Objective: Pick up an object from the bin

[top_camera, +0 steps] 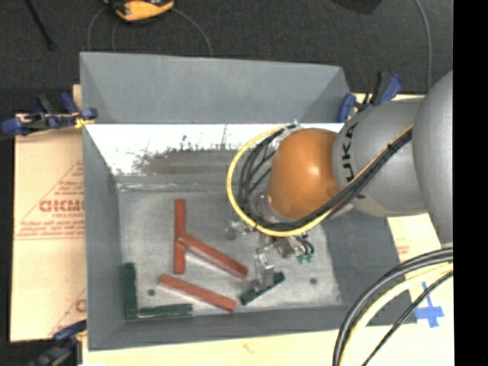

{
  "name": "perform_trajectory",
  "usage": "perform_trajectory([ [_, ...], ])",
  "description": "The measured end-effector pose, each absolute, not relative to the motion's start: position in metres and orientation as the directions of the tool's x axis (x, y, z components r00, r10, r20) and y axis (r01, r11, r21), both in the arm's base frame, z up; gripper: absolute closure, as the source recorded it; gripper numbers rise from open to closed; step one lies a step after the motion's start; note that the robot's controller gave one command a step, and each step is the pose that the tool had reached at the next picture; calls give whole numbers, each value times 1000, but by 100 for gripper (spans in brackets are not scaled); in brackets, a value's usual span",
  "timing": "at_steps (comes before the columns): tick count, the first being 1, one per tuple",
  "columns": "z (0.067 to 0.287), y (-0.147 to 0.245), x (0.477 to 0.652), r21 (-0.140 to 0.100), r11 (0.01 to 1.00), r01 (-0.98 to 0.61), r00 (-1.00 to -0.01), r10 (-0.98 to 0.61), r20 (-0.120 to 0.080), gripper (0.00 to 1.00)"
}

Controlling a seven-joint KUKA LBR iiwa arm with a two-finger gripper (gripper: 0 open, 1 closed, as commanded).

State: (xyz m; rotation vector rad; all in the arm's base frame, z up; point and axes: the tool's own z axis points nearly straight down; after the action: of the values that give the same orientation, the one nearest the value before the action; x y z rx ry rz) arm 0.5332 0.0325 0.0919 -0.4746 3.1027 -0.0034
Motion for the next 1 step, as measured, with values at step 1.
perform_trajectory([
  [1,92,33,533,-3,954,-299,-954,-299,-2,0],
])
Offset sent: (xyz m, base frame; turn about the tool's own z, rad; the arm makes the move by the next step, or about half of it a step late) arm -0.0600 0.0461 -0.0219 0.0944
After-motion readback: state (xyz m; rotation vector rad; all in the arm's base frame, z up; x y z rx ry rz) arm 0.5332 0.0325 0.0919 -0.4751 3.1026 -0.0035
